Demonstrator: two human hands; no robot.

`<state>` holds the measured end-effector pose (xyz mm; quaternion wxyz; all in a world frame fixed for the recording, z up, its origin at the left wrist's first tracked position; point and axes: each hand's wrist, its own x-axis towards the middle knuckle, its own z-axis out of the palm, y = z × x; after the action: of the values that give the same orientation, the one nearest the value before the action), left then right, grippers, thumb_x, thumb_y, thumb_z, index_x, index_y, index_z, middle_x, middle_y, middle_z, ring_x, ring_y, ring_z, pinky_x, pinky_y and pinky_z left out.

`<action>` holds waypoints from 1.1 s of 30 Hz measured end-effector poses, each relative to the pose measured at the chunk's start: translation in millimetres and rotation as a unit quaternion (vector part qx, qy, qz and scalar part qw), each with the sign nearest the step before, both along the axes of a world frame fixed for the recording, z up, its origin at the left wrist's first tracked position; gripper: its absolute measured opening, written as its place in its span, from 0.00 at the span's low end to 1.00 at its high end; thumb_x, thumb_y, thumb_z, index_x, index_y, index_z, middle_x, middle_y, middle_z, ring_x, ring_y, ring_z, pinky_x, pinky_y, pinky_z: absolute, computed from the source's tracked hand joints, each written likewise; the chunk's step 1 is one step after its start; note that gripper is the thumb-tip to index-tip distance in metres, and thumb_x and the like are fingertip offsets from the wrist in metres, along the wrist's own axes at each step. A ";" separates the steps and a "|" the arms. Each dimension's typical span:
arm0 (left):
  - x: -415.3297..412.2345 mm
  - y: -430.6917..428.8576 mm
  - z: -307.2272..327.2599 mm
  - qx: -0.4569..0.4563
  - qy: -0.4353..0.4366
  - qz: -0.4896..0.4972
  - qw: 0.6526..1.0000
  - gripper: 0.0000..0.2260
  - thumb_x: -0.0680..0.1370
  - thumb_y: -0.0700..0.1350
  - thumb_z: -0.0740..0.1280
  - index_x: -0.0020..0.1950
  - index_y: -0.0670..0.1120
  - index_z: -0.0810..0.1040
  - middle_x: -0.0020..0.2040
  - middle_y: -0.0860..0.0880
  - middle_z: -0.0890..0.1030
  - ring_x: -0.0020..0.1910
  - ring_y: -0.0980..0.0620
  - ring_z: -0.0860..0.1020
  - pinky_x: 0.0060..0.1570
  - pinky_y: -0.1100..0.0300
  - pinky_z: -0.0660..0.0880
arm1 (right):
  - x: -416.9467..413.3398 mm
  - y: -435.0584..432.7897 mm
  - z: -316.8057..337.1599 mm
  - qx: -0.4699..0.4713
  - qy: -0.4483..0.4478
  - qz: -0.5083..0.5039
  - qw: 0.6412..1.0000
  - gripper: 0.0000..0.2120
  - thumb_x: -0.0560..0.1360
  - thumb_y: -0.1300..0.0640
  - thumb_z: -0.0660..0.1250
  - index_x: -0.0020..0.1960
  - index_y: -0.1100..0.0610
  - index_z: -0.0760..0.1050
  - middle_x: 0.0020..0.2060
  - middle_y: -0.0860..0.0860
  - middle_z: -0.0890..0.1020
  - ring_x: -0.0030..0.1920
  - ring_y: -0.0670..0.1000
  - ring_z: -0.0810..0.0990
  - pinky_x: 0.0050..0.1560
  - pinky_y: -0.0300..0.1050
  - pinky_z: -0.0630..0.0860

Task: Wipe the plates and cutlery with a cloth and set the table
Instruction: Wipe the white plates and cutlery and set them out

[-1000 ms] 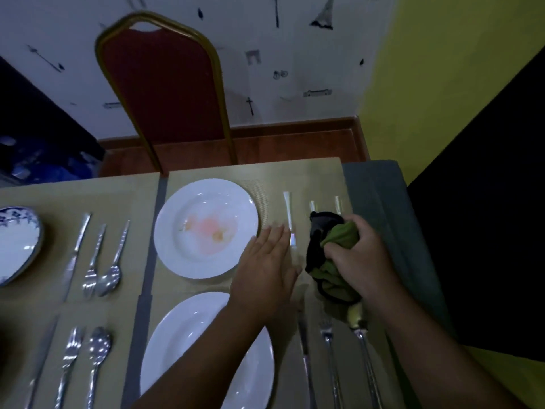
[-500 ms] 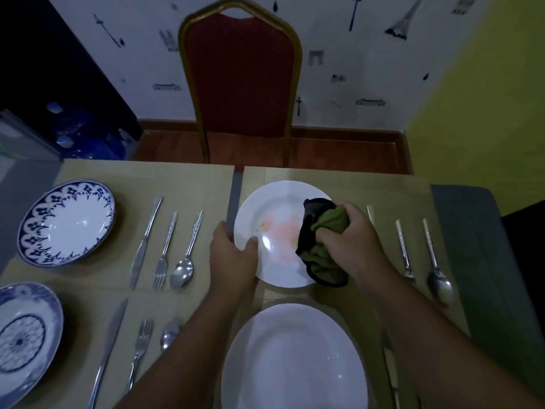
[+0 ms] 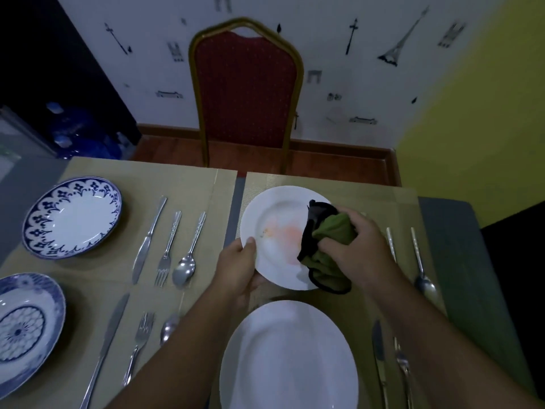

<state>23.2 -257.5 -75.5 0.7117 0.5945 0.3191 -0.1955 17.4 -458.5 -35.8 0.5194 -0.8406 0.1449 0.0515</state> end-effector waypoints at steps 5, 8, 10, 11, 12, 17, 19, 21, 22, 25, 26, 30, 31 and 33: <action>-55.0 -12.2 37.6 -0.014 -0.039 0.000 0.999 0.12 0.85 0.48 0.58 0.60 0.48 0.80 0.51 0.44 0.86 0.47 0.44 0.86 0.41 0.47 0.83 | -24.5 -26.4 39.7 -0.124 -0.055 0.092 0.986 0.32 0.67 0.58 0.74 0.68 0.42 0.70 0.59 0.46 0.76 0.56 0.50 0.75 0.54 0.47 0.77; -91.4 -27.0 51.8 0.008 -0.058 0.010 0.998 0.12 0.85 0.48 0.58 0.58 0.49 0.81 0.50 0.43 0.86 0.46 0.42 0.86 0.42 0.43 0.83 | -62.5 -23.0 44.0 -0.171 -0.073 0.192 0.964 0.30 0.67 0.56 0.73 0.68 0.44 0.70 0.60 0.44 0.75 0.58 0.49 0.74 0.57 0.45 0.72; -112.3 -35.4 57.8 0.019 -0.062 0.007 0.998 0.12 0.85 0.49 0.58 0.57 0.50 0.82 0.49 0.45 0.87 0.46 0.43 0.86 0.43 0.41 0.83 | -92.7 -21.5 35.8 -0.194 -0.076 0.231 0.950 0.30 0.68 0.53 0.71 0.68 0.42 0.69 0.62 0.41 0.74 0.60 0.48 0.72 0.62 0.49 0.72; -122.3 -38.2 57.8 0.024 -0.057 0.003 0.998 0.12 0.85 0.49 0.58 0.57 0.50 0.82 0.48 0.46 0.87 0.46 0.44 0.86 0.42 0.42 0.84 | -107.7 -19.1 31.2 -0.194 -0.072 0.240 0.948 0.30 0.68 0.52 0.70 0.68 0.41 0.68 0.62 0.40 0.73 0.61 0.47 0.72 0.63 0.50 0.72; -132.2 -40.4 57.4 0.020 -0.050 -0.002 0.999 0.13 0.85 0.50 0.59 0.57 0.50 0.82 0.48 0.46 0.87 0.46 0.44 0.86 0.41 0.44 0.83 | -121.0 -14.9 27.4 -0.181 -0.065 0.252 0.949 0.30 0.68 0.52 0.70 0.68 0.40 0.68 0.63 0.40 0.72 0.62 0.46 0.71 0.65 0.51 0.70; -164.9 -32.9 57.0 -0.007 -0.039 -0.042 0.998 0.15 0.85 0.51 0.58 0.57 0.49 0.83 0.51 0.46 0.87 0.48 0.44 0.85 0.38 0.52 0.81 | -128.5 21.0 13.3 -0.180 -0.121 0.289 0.932 0.29 0.69 0.42 0.63 0.70 0.43 0.68 0.66 0.42 0.74 0.66 0.46 0.71 0.68 0.50 0.67; -166.5 -20.0 60.5 -0.014 -0.058 -0.034 0.998 0.13 0.85 0.49 0.59 0.58 0.48 0.83 0.51 0.45 0.87 0.49 0.43 0.85 0.39 0.51 0.81 | -110.8 26.3 20.8 -0.220 -0.136 0.267 0.929 0.27 0.69 0.46 0.67 0.68 0.44 0.69 0.63 0.44 0.76 0.63 0.49 0.73 0.65 0.51 0.71; -164.8 -6.9 61.5 -0.008 -0.080 -0.022 0.996 0.13 0.84 0.49 0.60 0.58 0.47 0.83 0.52 0.44 0.86 0.51 0.42 0.85 0.40 0.50 0.81 | -105.6 25.5 31.3 -0.257 -0.127 0.228 0.930 0.26 0.68 0.48 0.70 0.65 0.45 0.69 0.60 0.46 0.77 0.59 0.52 0.74 0.59 0.54 0.74; -163.7 -2.0 61.4 -0.006 -0.090 -0.021 0.996 0.13 0.84 0.49 0.60 0.57 0.47 0.83 0.52 0.43 0.86 0.51 0.41 0.85 0.40 0.50 0.81 | -110.7 24.5 34.8 -0.276 -0.121 0.214 0.929 0.25 0.67 0.48 0.70 0.63 0.44 0.68 0.58 0.46 0.77 0.57 0.53 0.75 0.56 0.55 0.75; -163.8 6.8 60.8 -0.006 -0.105 -0.041 0.994 0.13 0.84 0.49 0.61 0.56 0.47 0.84 0.49 0.42 0.87 0.49 0.39 0.85 0.39 0.51 0.80 | -150.7 35.2 36.9 -0.267 -0.114 0.257 0.922 0.24 0.68 0.46 0.69 0.63 0.43 0.68 0.57 0.44 0.76 0.57 0.50 0.74 0.57 0.53 0.75; -164.9 9.2 60.8 -0.004 -0.108 -0.054 0.993 0.13 0.84 0.49 0.61 0.56 0.47 0.84 0.48 0.43 0.87 0.47 0.40 0.85 0.38 0.52 0.80 | -158.1 42.5 35.0 -0.244 -0.122 0.276 0.921 0.24 0.69 0.46 0.69 0.64 0.43 0.69 0.59 0.43 0.76 0.58 0.48 0.74 0.60 0.49 0.73; -168.8 22.0 63.0 -0.035 -0.102 -0.076 0.991 0.12 0.84 0.46 0.62 0.57 0.44 0.83 0.50 0.41 0.86 0.49 0.40 0.85 0.39 0.52 0.80 | -115.0 56.4 33.2 -0.270 -0.145 0.249 0.919 0.24 0.68 0.49 0.68 0.64 0.48 0.71 0.56 0.47 0.79 0.55 0.52 0.75 0.57 0.50 0.74; -167.8 27.1 64.0 -0.042 -0.097 -0.067 0.992 0.11 0.84 0.45 0.62 0.57 0.44 0.83 0.51 0.41 0.86 0.50 0.40 0.85 0.40 0.51 0.81 | -102.6 52.5 34.9 -0.292 -0.124 0.231 0.920 0.24 0.68 0.49 0.69 0.63 0.49 0.71 0.54 0.48 0.79 0.54 0.54 0.75 0.54 0.52 0.74; -163.1 36.9 63.2 -0.043 -0.094 -0.043 0.994 0.11 0.84 0.43 0.62 0.58 0.44 0.83 0.51 0.42 0.87 0.50 0.40 0.85 0.42 0.48 0.82 | -100.9 39.3 33.2 -0.339 -0.086 0.200 0.915 0.24 0.66 0.48 0.68 0.61 0.49 0.69 0.51 0.49 0.77 0.52 0.55 0.74 0.49 0.54 0.74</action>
<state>-139.9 -220.5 -12.3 0.7542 0.5924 0.2163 -0.1826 -83.5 -419.1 -2.6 0.1930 -0.9787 -0.0632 0.0298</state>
